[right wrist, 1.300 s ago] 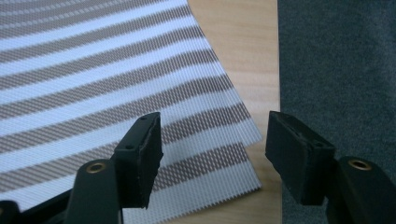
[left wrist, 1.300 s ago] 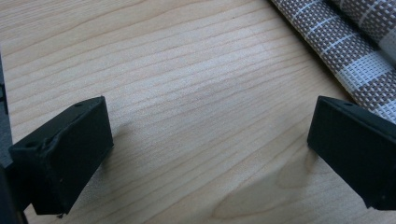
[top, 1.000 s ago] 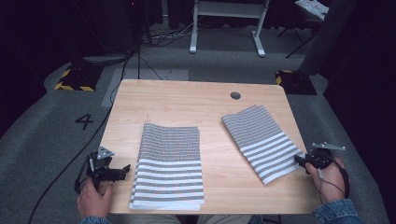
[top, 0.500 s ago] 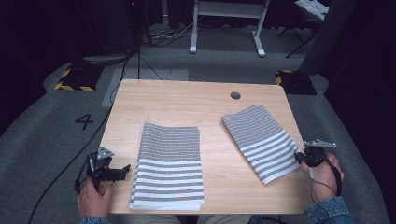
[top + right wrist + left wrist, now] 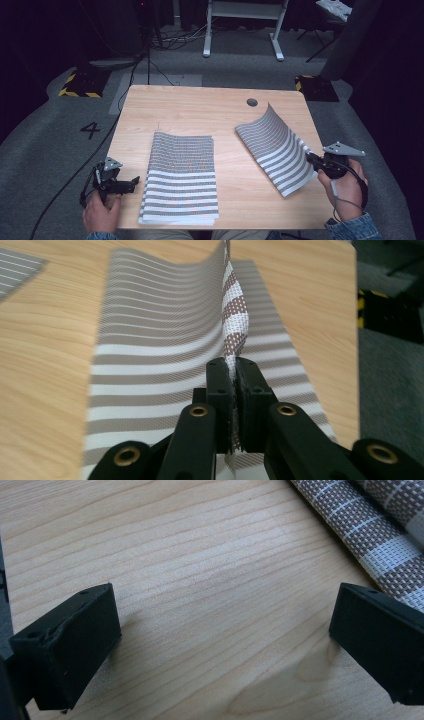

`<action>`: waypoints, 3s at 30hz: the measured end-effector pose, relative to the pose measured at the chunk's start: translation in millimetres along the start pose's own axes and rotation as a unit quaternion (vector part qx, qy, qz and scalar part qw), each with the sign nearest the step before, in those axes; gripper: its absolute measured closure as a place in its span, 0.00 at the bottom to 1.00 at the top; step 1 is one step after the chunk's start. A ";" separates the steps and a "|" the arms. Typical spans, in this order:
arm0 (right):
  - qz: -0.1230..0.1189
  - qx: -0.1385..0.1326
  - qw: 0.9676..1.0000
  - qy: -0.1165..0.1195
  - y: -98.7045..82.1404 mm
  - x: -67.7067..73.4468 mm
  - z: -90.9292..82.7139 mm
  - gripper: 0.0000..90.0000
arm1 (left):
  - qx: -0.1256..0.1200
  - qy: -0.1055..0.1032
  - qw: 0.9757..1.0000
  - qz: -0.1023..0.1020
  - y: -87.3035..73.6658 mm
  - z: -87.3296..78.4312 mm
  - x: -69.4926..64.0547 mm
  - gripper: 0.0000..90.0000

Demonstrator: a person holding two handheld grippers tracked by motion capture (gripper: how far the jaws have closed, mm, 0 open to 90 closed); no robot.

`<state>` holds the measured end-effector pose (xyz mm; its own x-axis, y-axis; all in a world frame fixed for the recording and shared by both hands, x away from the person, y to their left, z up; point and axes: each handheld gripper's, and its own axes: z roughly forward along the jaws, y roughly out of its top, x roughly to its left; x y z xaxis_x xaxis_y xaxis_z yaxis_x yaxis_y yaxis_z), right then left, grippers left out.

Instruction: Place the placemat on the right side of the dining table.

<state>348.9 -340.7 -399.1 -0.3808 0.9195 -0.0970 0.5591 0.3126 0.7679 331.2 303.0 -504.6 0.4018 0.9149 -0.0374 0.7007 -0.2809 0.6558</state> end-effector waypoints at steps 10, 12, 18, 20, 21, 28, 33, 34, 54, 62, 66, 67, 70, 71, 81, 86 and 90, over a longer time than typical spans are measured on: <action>-0.057 -0.033 0.994 0.083 20.7 63.4 -18.9 0.96 | 0.000 0.000 1.000 0.000 0.0 0.0 0.1 0.00; -0.067 -0.036 0.992 0.102 21.6 75.8 -22.0 0.96 | 0.001 -0.001 1.000 0.000 0.1 -0.1 0.1 0.00; -0.089 -0.036 0.985 0.147 20.7 104.6 -27.7 0.96 | 0.000 0.000 1.000 0.000 0.0 0.0 0.0 0.00; -0.099 -0.033 0.979 0.173 19.1 119.9 -29.5 0.95 | 0.000 0.000 1.000 0.000 0.0 0.0 0.0 0.00; -0.099 -0.033 0.979 0.173 19.1 119.9 -29.5 0.95 | 0.000 0.000 1.000 0.000 0.0 0.0 0.0 0.00; -0.117 -0.036 0.971 0.207 14.4 145.6 -33.4 0.95 | 0.000 0.000 1.000 0.000 0.0 0.0 0.0 0.00; -0.125 -0.033 0.962 0.240 7.8 162.2 -35.6 0.95 | 0.000 0.000 1.000 0.000 0.0 0.0 0.0 0.00; -0.126 -0.032 0.961 0.245 6.9 165.3 -35.8 0.95 | 0.000 0.000 1.000 0.000 0.0 0.0 0.1 0.00; -0.103 -0.010 0.949 0.299 -9.5 191.3 -10.4 0.61 | 0.001 -0.001 1.000 0.001 0.1 -0.1 0.2 0.00; -0.061 -0.045 0.970 0.233 -3.0 156.8 -13.1 0.48 | -0.001 0.003 1.000 0.000 0.7 0.7 0.1 0.00; -0.030 -0.048 0.981 0.184 -5.2 125.5 -11.2 0.46 | -0.001 0.000 1.000 0.002 1.7 1.6 0.9 0.00; -0.029 -0.046 0.983 0.175 -6.0 119.5 -10.6 0.46 | -0.001 0.000 1.000 0.002 1.7 1.6 1.0 0.00; -0.006 -0.040 0.988 0.149 -9.5 98.5 -7.8 0.46 | -0.001 0.000 1.000 0.002 1.6 1.6 0.9 0.00; 0.001 -0.036 0.990 0.137 -10.6 89.4 -6.3 0.46 | -0.001 0.000 1.000 0.001 1.6 1.6 0.8 0.00; 0.050 -0.002 0.997 0.066 -24.6 28.9 16.3 0.43 | -0.002 0.003 1.000 -0.002 0.5 0.7 -0.4 0.00; 0.078 0.028 0.996 0.025 -39.7 1.6 33.6 0.41 | -0.002 0.001 1.000 -0.001 0.3 0.5 -0.3 0.00; 0.103 0.051 0.993 -0.009 -55.9 -19.3 45.9 0.39 | -0.002 0.001 1.000 0.000 0.0 0.4 -0.5 0.00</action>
<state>358.8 -365.1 -469.2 -0.2379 0.9703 0.0447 0.6957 0.1381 0.7050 331.2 302.4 -504.8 0.3999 0.9159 -0.0361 0.6990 -0.2792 0.6584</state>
